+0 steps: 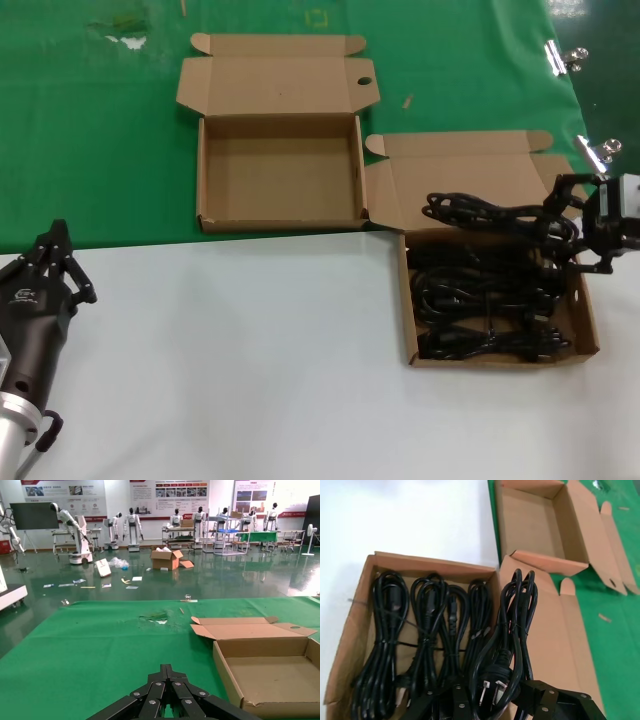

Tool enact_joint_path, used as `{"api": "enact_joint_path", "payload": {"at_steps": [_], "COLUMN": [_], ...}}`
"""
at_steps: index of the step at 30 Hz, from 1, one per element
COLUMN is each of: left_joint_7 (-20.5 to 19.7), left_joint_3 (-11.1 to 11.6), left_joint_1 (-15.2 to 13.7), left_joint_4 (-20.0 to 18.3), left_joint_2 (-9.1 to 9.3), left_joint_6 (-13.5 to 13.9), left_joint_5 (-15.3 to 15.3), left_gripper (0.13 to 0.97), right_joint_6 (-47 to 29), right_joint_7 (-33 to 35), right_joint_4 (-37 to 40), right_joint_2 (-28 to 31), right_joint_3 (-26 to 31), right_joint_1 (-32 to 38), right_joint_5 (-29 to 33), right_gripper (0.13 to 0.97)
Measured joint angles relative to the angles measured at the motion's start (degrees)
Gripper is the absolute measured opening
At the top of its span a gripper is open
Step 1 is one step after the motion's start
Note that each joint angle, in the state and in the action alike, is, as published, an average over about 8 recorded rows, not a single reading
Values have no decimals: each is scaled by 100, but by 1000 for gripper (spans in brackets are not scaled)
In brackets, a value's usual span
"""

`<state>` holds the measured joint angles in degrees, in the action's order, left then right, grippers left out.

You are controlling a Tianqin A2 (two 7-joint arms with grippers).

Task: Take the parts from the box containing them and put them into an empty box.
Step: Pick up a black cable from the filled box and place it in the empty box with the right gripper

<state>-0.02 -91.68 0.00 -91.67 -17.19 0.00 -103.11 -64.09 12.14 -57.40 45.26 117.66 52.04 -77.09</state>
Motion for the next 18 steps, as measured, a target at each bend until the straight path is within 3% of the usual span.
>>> {"api": "enact_joint_path", "payload": {"at_steps": [10,18], "left_joint_7": [1,1], "left_joint_3": [0,0], "left_joint_1": [0,0], "left_joint_4": [0,0], "left_joint_2": [0,0], "left_joint_6": [0,0], "left_joint_5": [0,0], "left_gripper": [140,140], "right_joint_6": [159,532], "right_joint_7": [143,787], "right_joint_4": [-23,179], "right_joint_2": [-246,-691], "right_joint_3": [-19,-40], "right_joint_1": [264,445], "right_joint_5": [11,-95], "right_gripper": [185,185]}}
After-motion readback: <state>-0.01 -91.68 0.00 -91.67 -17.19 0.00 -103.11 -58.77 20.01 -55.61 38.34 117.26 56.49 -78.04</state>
